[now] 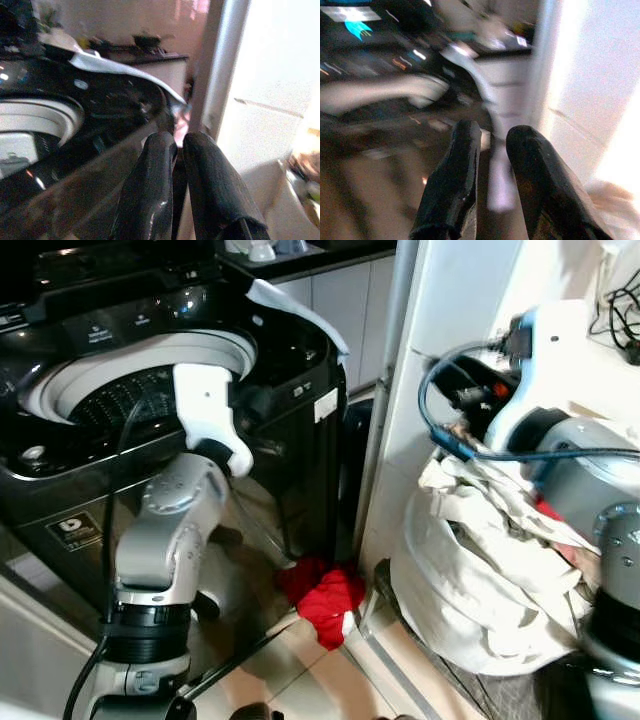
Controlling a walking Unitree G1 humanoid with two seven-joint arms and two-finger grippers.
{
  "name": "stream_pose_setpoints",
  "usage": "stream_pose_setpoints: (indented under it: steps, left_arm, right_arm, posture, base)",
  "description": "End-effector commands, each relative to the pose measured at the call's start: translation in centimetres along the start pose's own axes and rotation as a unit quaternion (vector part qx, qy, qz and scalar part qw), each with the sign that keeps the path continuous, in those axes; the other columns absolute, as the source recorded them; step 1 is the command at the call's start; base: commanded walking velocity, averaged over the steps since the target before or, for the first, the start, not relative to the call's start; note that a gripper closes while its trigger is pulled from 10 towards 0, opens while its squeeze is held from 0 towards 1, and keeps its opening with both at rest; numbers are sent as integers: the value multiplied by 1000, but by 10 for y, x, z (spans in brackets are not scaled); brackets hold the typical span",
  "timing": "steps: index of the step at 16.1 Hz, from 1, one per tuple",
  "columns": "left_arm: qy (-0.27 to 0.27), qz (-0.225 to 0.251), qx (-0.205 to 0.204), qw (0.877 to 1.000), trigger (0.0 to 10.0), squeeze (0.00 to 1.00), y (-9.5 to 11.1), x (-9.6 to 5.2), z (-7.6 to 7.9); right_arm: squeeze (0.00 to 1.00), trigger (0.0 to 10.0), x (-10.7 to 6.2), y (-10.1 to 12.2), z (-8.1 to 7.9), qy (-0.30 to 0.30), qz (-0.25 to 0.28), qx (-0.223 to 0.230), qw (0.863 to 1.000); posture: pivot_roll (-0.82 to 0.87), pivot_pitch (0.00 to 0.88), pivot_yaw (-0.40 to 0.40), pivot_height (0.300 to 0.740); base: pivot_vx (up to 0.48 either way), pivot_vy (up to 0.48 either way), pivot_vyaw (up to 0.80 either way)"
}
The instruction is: Clothes washing
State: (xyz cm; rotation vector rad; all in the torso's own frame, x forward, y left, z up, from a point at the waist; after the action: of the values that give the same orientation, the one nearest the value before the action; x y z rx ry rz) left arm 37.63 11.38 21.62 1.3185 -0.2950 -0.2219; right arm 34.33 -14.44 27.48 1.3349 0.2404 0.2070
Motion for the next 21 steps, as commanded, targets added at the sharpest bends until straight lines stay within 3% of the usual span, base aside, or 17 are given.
stream_pose_setpoints:
  steps: [1,2,5,8,9,10,13,14,15,16,17,18,19,21]
  left_arm:
    - [-26,-17,12,999,10000,0,-5,-2,10]
    - [-43,-26,16,999,10000,0,-8,-4,15]
    - [-173,-41,-4,984,10000,0,-13,-18,56]
    - [-126,-55,-5,990,10000,0,-22,-15,43]
    - [-133,-66,-3,989,10000,0,-27,-17,44]
    - [-186,-75,-9,980,10000,0,-28,-26,59]
    - [-281,-80,-18,956,10000,0,-26,-44,86]
    - [-299,-80,-18,951,10000,0,-25,-49,90]
    - [-266,-70,-2,961,10000,0,-25,-42,83]
    - [-240,-58,0,969,10000,0,-22,-35,76]
    - [-151,-34,6,988,10000,0,-16,-17,51]
    - [-65,-26,8,997,10000,0,-14,-4,26]
    - [-38,-9,13,999,10000,0,-10,0,17]
    - [-42,-1,21,999,10000,0,-8,-4,15]
  right_arm:
    - [0,10000,-1,-9,12,-29,-21,-13,999]
    - [1000,10000,-1,-14,21,-43,-37,-21,998]
    - [1000,10000,-17,-33,58,-63,-133,-74,986]
    - [1000,10000,-34,-67,80,-98,-216,-61,970]
    - [1000,10000,-36,-80,81,-104,-231,-48,966]
    - [1000,10000,-39,-91,83,-110,-253,-59,959]
    - [1000,10000,-47,-107,103,-145,-292,-104,940]
    - [1000,10000,-46,-105,105,-151,-289,-104,940]
    - [1000,10000,-36,-89,98,-143,-241,-95,955]
    - [847,10000,-29,-76,94,-142,-201,-91,965]
    - [0,10000,-18,-46,87,-164,-110,-94,976]
    - [0,10000,-13,-34,76,-178,-64,-91,978]
    - [0,10000,-11,-34,67,-174,-48,-99,979]
    - [0,10000,-8,-35,42,-143,-18,-62,988]
  posture:
    - [-50,0,37,740]
    - [-52,0,40,740]
    - [-56,0,36,740]
    - [-60,0,33,740]
    - [-61,0,29,740]
    - [-61,0,29,740]
    - [-58,0,29,740]
    - [-57,0,27,740]
    - [-57,0,28,740]
    - [-57,0,27,740]
    - [-59,0,27,740]
    - [-61,0,27,740]
    - [-59,0,27,740]
    - [-58,0,27,740]
  base:
    - [0,0,0]
    - [0,0,0]
    - [0,0,0]
    - [0,0,0]
    - [0,0,0]
    - [0,0,0]
    - [0,0,0]
    - [0,0,0]
    - [0,0,0]
    - [0,0,0]
    - [0,0,0]
    - [0,0,0]
    - [0,0,0]
    - [142,0,-256]
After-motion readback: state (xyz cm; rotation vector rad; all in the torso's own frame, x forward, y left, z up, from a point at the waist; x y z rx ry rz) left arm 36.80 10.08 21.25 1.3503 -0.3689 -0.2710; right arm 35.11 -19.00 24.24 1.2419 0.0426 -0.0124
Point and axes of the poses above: a point about 5 cm out from each wrist's last joint towards the gripper, its own x axis pointing out of the wrist towards the gripper, its own y axis along the axis of the wrist's last joint, z = x × y, the point moved 6 cm from there along x, pointing out of the wrist towards the gripper, and after that the axes turned 9 degrees about -x, right-handed, at the moved point
